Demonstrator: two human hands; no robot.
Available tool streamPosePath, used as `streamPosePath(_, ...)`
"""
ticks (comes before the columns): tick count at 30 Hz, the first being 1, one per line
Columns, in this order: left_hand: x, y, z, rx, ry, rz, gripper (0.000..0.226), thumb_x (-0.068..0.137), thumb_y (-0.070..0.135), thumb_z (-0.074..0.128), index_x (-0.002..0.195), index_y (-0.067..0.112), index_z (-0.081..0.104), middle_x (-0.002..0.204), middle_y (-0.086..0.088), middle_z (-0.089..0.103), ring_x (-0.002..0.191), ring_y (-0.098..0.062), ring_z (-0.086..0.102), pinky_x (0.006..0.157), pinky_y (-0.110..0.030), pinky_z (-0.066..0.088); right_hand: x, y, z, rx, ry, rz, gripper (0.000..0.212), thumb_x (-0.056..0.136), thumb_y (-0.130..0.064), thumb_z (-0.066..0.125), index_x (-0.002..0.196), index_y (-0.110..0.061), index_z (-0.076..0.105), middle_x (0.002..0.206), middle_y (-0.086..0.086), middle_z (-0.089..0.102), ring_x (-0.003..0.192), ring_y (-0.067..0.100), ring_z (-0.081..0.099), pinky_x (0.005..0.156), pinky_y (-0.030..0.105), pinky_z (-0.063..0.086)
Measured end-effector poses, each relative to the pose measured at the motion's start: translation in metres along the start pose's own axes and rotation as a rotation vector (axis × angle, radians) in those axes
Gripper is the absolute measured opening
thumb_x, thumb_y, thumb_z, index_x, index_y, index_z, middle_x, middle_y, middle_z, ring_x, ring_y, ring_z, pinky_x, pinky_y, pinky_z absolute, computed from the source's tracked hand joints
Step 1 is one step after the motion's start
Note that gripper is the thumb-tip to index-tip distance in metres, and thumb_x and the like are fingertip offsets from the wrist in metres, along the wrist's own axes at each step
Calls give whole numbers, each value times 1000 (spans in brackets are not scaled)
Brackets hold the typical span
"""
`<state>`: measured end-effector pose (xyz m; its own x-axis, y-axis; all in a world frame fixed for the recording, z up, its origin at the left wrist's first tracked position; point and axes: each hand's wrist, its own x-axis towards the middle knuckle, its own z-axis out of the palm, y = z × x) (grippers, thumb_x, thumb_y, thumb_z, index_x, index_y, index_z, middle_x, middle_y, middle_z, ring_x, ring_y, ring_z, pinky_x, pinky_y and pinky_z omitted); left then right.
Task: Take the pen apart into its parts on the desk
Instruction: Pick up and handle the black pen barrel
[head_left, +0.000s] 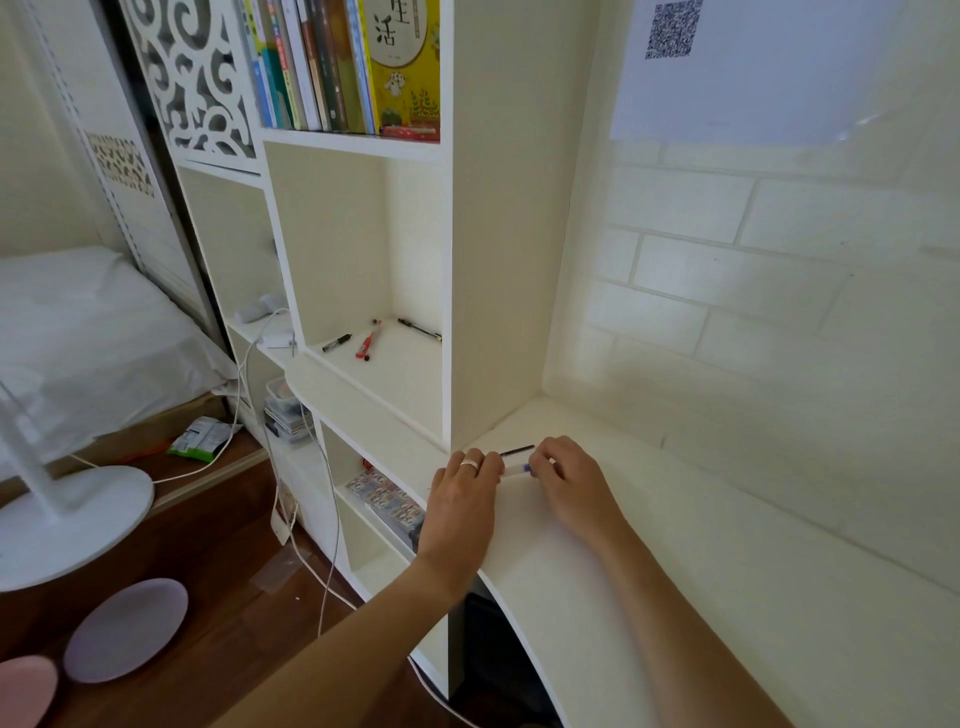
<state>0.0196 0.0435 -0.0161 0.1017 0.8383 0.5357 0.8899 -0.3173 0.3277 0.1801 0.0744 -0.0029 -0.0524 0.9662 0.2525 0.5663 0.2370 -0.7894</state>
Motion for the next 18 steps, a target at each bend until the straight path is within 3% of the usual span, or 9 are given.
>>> streamPosePath(3, 0, -1, 0, 0, 5, 2, 18, 89, 3, 54, 98, 19, 54, 97, -1, 58, 90, -21, 51, 77, -34, 48, -1, -2, 1, -23, 10, 21, 41, 101, -37, 47, 62, -27, 55, 77, -4, 59, 73, 10, 58, 68, 27, 40)
streamPosePath(8, 0, 0, 1, 13, 9, 5, 19, 89, 2, 55, 97, 19, 54, 94, -1, 58, 88, -20, 50, 75, -33, 47, -3, -3, -1, 4, -12, -22, 22, 96, -28, 52, 76, -28, 59, 87, -5, 64, 81, 14, 60, 71, 27, 45)
streamPosePath(15, 1, 0, 0, 13, 12, 21, 20, 88, 0, 58, 95, 19, 54, 92, 0, 58, 86, -20, 51, 73, -32, 47, -3, -3, -1, -56, -23, -57, 31, 104, -25, 46, 75, -25, 59, 88, 4, 67, 85, 17, 62, 79, 35, 48)
streamPosePath(18, -1, 0, -1, -8, 31, 4, 16, 91, 2, 58, 94, 18, 54, 91, 0, 58, 84, -20, 52, 71, -31, 47, -4, -4, -1, -37, -32, -71, 30, 104, -29, 44, 76, -27, 56, 82, -3, 66, 79, 12, 60, 72, 30, 46)
